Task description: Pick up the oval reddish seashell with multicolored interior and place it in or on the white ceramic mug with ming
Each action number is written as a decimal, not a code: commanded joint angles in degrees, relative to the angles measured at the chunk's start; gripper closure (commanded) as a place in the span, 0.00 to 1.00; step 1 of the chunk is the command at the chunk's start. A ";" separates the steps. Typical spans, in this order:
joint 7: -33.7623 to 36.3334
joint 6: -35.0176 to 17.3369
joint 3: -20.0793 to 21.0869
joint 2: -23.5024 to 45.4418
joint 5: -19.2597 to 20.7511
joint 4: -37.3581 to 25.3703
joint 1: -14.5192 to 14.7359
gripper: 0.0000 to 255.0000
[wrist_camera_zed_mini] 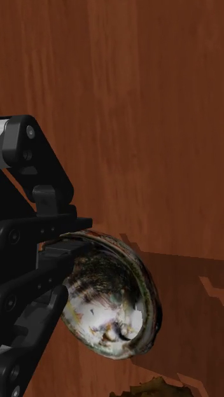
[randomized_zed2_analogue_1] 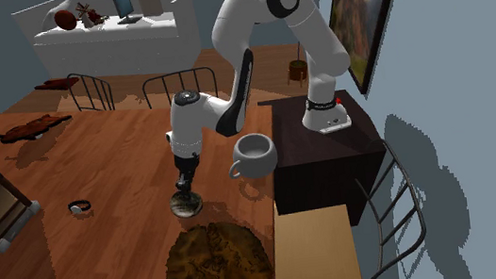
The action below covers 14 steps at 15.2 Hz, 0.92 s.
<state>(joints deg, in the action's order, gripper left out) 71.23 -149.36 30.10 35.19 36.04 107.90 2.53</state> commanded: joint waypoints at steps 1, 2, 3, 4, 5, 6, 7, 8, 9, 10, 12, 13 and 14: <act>0.00 0.00 0.00 0.01 0.00 0.00 0.00 1.00; 0.00 0.00 0.00 0.01 0.00 0.00 0.00 1.00; 0.00 0.00 0.00 0.02 0.00 -0.01 0.00 1.00; -0.01 0.00 0.00 0.03 0.00 -0.03 0.01 1.00; -0.01 0.02 -0.01 0.05 0.00 -0.06 0.02 1.00; 0.00 -0.01 0.00 0.02 0.01 0.00 0.01 1.00; -0.34 0.44 0.42 -0.52 -0.45 0.08 -0.30 1.00; -0.68 0.91 0.84 -1.04 -0.91 0.14 -0.61 1.00; -1.03 1.38 1.26 -1.57 -1.37 0.19 -0.92 1.00; -1.38 1.85 1.68 -2.08 -1.84 0.22 -1.23 1.00; -2.07 2.80 2.50 -3.11 -2.78 0.26 -1.82 1.00; -2.42 3.28 2.90 -3.61 -3.25 0.25 -2.12 1.00; -2.77 3.77 3.30 -4.11 -3.73 0.24 -2.40 1.00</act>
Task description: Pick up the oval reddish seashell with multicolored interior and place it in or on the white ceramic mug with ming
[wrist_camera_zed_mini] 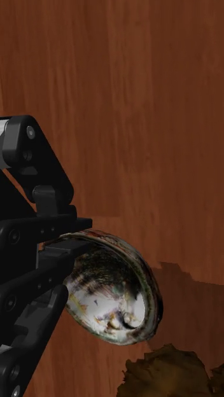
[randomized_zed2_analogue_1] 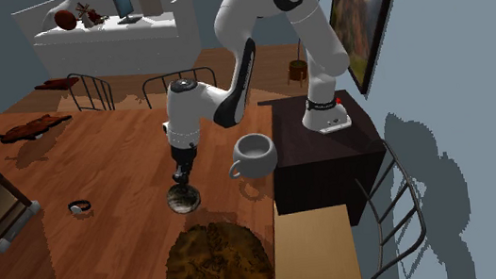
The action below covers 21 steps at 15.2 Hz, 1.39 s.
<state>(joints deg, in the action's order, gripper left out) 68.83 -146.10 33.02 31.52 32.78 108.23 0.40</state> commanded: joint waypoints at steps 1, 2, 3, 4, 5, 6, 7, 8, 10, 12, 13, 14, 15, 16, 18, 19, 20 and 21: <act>-0.71 1.00 0.78 -0.93 -0.94 -0.11 -0.56 1.00; -1.06 1.49 1.16 -1.42 -1.42 -0.15 -0.84 1.00; -1.41 1.99 1.54 -1.91 -1.90 -0.21 -1.11 1.00; -1.75 2.50 1.92 -2.39 -2.38 -0.28 -1.38 1.00; -2.10 3.01 2.28 -2.86 -2.86 -0.36 -1.65 1.00; -2.44 3.52 2.65 -3.33 -3.33 -0.46 -1.91 1.00; -2.78 4.04 3.00 -3.79 -3.81 -0.56 -2.16 1.00; -3.12 4.56 3.35 -4.25 -4.28 -0.69 -2.41 1.00; -3.80 5.62 4.02 -5.14 -5.22 -0.97 -2.90 1.00; -4.46 6.69 4.66 -6.02 -6.16 -1.31 -3.35 1.00; -4.79 7.24 4.97 -6.44 -6.61 -1.50 -3.57 1.00; -5.12 7.79 5.26 -6.86 -7.07 -1.70 -3.78 1.00; -5.44 8.35 5.55 -7.28 -7.52 -1.92 -3.99 1.00; -5.76 8.91 5.84 -7.68 -7.97 -2.15 -4.19 1.00; -6.38 10.04 6.37 -8.47 -8.84 -2.66 -4.56 1.00; -6.68 10.62 6.62 -8.86 -9.27 -2.93 -4.74 1.00; -6.98 11.20 6.87 -9.23 -9.69 -3.22 -4.91 1.00; -7.28 11.79 7.11 -9.60 -10.10 -3.52 -5.07 1.00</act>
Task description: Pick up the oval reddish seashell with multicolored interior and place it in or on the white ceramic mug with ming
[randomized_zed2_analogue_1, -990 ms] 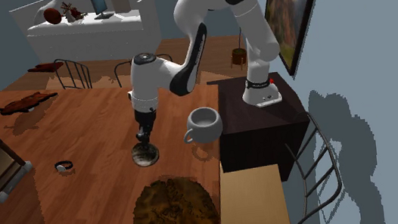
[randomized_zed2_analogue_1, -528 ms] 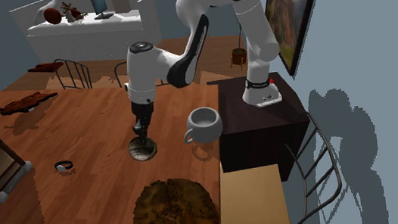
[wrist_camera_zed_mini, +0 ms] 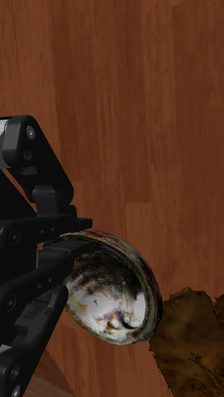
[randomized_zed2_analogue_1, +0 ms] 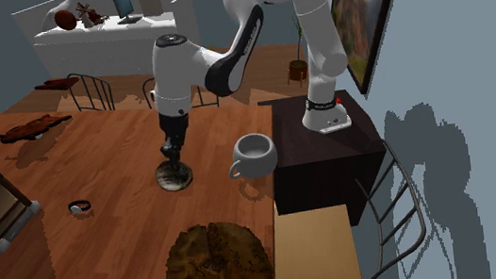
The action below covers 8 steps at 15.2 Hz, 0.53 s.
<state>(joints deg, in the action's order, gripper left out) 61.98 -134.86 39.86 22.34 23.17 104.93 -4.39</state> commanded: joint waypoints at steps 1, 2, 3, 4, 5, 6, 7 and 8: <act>-0.72 1.14 0.48 -0.78 -0.89 -0.54 -0.44 1.00; -1.00 1.74 0.70 -1.13 -1.29 -0.87 -0.59 1.00; -1.28 2.34 0.91 -1.47 -1.68 -1.21 -0.73 1.00; -1.40 2.60 1.00 -1.61 -1.84 -1.36 -0.79 1.00; -2.12 1.44 1.88 -4.23 -3.47 1.84 -2.33 1.00; -3.05 0.35 2.81 -6.90 -5.33 4.94 -3.87 1.00; -4.22 -0.69 3.72 -9.65 -7.47 7.95 -5.37 1.00; -5.66 -1.65 4.60 -12.51 -9.92 10.87 -6.79 1.00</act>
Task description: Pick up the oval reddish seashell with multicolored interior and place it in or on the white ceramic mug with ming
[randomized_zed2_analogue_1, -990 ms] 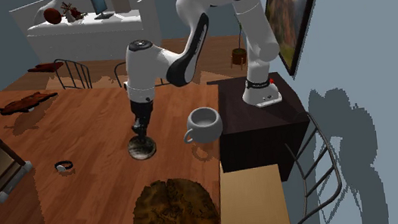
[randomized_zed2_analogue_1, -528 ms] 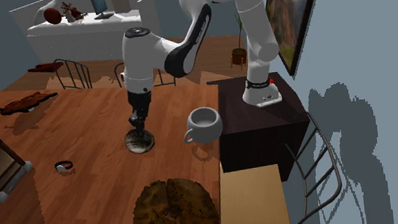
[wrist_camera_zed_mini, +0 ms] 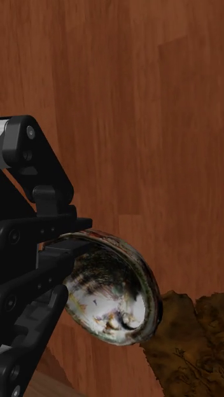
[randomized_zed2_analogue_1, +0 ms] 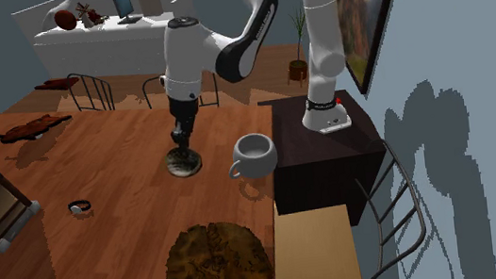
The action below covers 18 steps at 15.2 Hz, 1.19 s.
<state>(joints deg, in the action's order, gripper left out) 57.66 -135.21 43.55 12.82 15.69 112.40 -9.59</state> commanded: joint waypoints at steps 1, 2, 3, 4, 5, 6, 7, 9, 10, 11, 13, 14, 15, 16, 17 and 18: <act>-3.07 -2.16 1.70 -5.96 -5.23 6.24 -2.87 1.00; -5.09 -2.89 2.29 -9.06 -8.36 8.99 -3.91 1.00; -7.36 -3.46 2.64 -12.25 -11.77 11.65 -4.65 1.00; -9.78 -3.84 2.61 -15.49 -15.32 14.20 -4.93 1.00; -12.22 -4.00 2.20 -18.71 -18.85 16.65 -4.76 1.00; -14.54 -3.98 1.34 -21.82 -22.14 19.01 -4.04 1.00; -16.68 -3.79 0.34 -24.85 -25.17 21.29 -3.13 1.00; -20.21 -3.03 -2.33 -30.50 -30.07 25.66 -0.45 1.00; -21.70 -2.48 -3.60 -33.25 -32.12 27.76 0.88 1.00; -22.98 -1.84 -4.90 -35.94 -33.87 29.82 2.28 1.00; -25.10 -0.29 -7.36 -41.29 -36.73 33.81 4.97 1.00; -25.93 0.62 -8.54 -43.97 -37.85 35.75 6.29 1.00; -26.66 1.63 -9.66 -46.68 -38.81 37.64 7.55 1.00; -27.26 2.73 -10.74 -49.44 -39.60 39.50 8.78 1.00; -27.61 3.54 -11.47 -51.35 -40.04 40.74 9.61 1.00; -27.62 2.61 -11.21 -50.93 -40.22 41.27 9.68 1.00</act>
<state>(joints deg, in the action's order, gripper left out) 30.12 -132.66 32.52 -37.18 -24.05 152.75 -0.50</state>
